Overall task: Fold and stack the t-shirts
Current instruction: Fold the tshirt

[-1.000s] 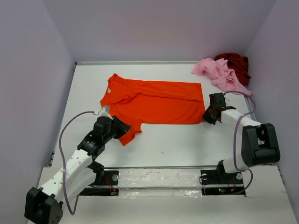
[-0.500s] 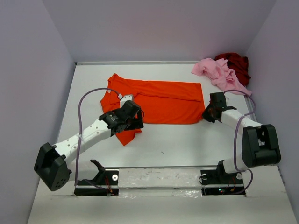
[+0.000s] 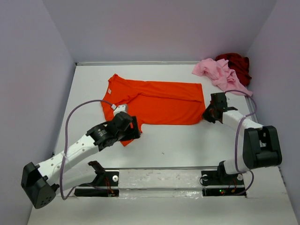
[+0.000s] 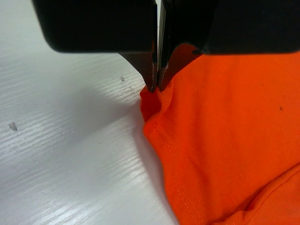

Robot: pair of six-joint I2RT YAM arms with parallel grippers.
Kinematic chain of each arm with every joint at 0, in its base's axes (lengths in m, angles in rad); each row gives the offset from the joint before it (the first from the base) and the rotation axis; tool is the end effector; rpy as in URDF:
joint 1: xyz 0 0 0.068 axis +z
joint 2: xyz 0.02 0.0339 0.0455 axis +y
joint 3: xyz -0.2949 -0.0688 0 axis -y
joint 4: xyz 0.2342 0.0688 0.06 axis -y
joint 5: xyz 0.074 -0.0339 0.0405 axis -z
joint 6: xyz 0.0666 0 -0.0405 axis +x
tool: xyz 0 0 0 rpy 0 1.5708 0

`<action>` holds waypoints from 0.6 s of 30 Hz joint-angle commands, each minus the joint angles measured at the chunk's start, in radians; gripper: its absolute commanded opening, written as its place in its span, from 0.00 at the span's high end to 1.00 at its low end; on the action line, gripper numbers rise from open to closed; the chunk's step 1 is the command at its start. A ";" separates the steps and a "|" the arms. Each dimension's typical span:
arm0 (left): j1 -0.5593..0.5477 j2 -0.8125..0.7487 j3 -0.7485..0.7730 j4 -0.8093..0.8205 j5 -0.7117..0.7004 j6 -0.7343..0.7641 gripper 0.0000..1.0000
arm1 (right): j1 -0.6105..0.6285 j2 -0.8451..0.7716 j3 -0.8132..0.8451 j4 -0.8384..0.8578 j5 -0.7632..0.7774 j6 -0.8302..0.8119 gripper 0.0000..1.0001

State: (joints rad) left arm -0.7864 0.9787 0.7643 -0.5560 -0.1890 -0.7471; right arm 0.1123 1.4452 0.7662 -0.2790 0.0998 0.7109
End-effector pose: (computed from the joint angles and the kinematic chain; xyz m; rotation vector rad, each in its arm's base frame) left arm 0.1481 -0.1306 0.2699 -0.0488 2.3883 -0.5376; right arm 0.2826 0.0252 0.1909 0.7854 2.4094 0.2047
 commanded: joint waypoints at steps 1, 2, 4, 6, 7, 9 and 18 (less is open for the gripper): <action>-0.051 -0.092 -0.109 -0.034 -0.044 -0.205 0.16 | 0.004 -0.031 0.024 0.041 -0.021 -0.013 1.00; -0.063 -0.100 -0.118 -0.056 -0.061 -0.259 0.15 | 0.004 -0.031 0.022 0.049 -0.029 -0.011 1.00; -0.108 -0.078 -0.105 -0.116 -0.131 -0.299 0.15 | 0.004 -0.025 0.019 0.057 -0.049 -0.007 1.00; -0.183 -0.032 -0.089 -0.163 -0.178 -0.362 0.15 | 0.004 -0.017 0.019 0.064 -0.067 -0.007 1.00; -0.213 0.027 -0.071 -0.218 -0.232 -0.392 0.15 | 0.004 -0.014 0.018 0.066 -0.072 -0.010 1.00; -0.295 0.121 -0.040 -0.306 -0.295 -0.481 0.13 | 0.004 -0.025 0.005 0.070 -0.081 -0.010 1.00; -0.317 0.244 -0.022 -0.329 -0.403 -0.563 0.12 | 0.004 -0.045 -0.007 0.089 -0.137 -0.013 1.00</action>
State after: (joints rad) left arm -1.0996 1.1885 0.6960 -0.8131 -0.4583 -1.2282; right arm 0.1123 1.4422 0.7624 -0.2401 0.0013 0.7109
